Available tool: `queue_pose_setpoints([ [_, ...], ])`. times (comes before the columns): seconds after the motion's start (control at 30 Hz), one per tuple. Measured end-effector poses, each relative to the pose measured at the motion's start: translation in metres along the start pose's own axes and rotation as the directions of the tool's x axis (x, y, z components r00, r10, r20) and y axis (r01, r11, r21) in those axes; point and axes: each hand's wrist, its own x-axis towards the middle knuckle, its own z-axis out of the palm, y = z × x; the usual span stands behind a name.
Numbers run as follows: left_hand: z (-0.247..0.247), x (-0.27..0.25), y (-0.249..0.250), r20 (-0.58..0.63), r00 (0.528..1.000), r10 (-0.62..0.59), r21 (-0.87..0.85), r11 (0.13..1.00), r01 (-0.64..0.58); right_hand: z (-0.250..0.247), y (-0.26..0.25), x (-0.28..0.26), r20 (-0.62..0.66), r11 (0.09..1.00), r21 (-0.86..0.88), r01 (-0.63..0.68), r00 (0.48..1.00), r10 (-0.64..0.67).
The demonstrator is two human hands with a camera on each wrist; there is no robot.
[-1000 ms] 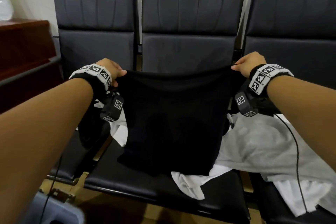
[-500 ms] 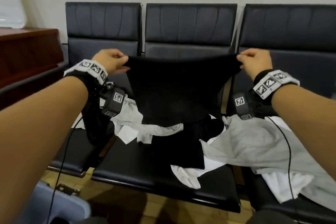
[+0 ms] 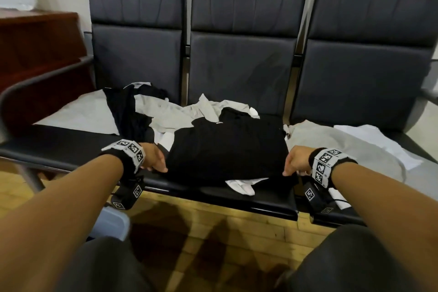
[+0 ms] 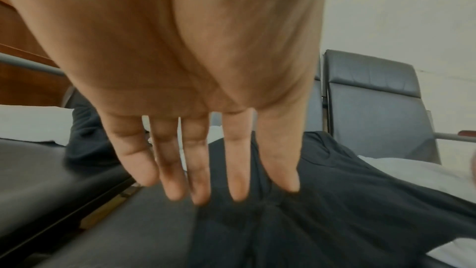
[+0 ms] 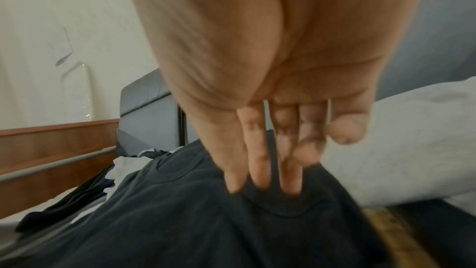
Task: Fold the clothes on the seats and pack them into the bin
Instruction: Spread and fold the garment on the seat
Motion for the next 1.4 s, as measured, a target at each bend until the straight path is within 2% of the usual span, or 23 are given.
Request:
queue_pose_setpoints([
  [0.07,0.001,0.004,0.008,-0.024,1.0,0.019,0.101,0.995,-0.017,0.004,-0.007,0.012,-0.067,0.997,-0.069,0.02,0.997,-0.025],
  [0.13,0.006,0.009,0.022,-0.079,0.995,0.056,0.107,0.993,-0.047,0.01,-0.019,0.022,-0.162,0.994,-0.09,0.063,0.984,-0.077],
  [0.2,0.015,0.016,0.036,-0.127,0.988,0.09,0.094,0.992,-0.078,0.022,-0.034,0.033,-0.19,0.99,-0.104,0.099,0.975,-0.118],
  [0.3,0.034,0.024,0.057,-0.101,0.992,0.08,0.184,0.981,-0.061,0.051,-0.047,0.046,-0.094,0.989,-0.113,0.1,0.989,-0.111],
  [0.43,0.061,0.039,0.056,0.02,0.997,-0.079,0.438,0.897,0.062,0.083,-0.05,0.053,0.036,0.966,-0.257,0.032,0.999,-0.024],
  [0.57,0.062,0.029,0.052,0.077,0.994,-0.071,0.504,0.864,0.023,0.09,-0.052,0.044,0.064,0.943,-0.333,0.028,0.998,-0.007],
  [0.7,0.037,0.025,0.046,0.108,0.994,-0.008,0.397,0.917,-0.036,0.085,-0.046,0.036,0.099,0.939,-0.334,0.087,0.993,-0.057],
  [0.77,0.025,0.031,0.045,0.022,0.999,0.035,0.319,0.947,-0.04,0.067,-0.051,0.042,0.073,0.944,-0.296,0.147,0.989,-0.131],
  [0.87,0.003,0.052,0.046,-0.171,0.984,0.042,0.168,0.986,-0.013,0.025,-0.057,0.068,-0.139,0.973,-0.199,0.114,0.98,-0.143],
  [0.93,-0.01,0.07,0.049,-0.274,0.962,0.002,0.047,0.999,0.011,-0.001,-0.055,0.095,-0.266,0.993,-0.105,0.06,0.96,-0.086],
  [1.0,-0.022,0.088,0.053,-0.326,0.943,-0.06,-0.05,0.998,0.046,-0.022,-0.051,0.123,-0.31,1.0,-0.017,-0.008,0.951,0.002],
  [1.17,-0.042,0.145,0.055,-0.313,0.938,-0.147,-0.206,0.975,0.084,-0.04,-0.049,0.183,-0.267,0.997,0.019,-0.069,0.961,0.072],
  [1.27,-0.043,0.176,0.054,-0.255,0.949,-0.187,-0.228,0.965,0.129,-0.037,-0.045,0.214,-0.209,0.996,-0.009,-0.094,0.974,0.09],
  [1.4,-0.041,0.202,0.051,-0.191,0.965,-0.183,-0.265,0.956,0.128,-0.043,-0.038,0.236,-0.152,0.994,-0.065,-0.087,0.985,0.076],
])
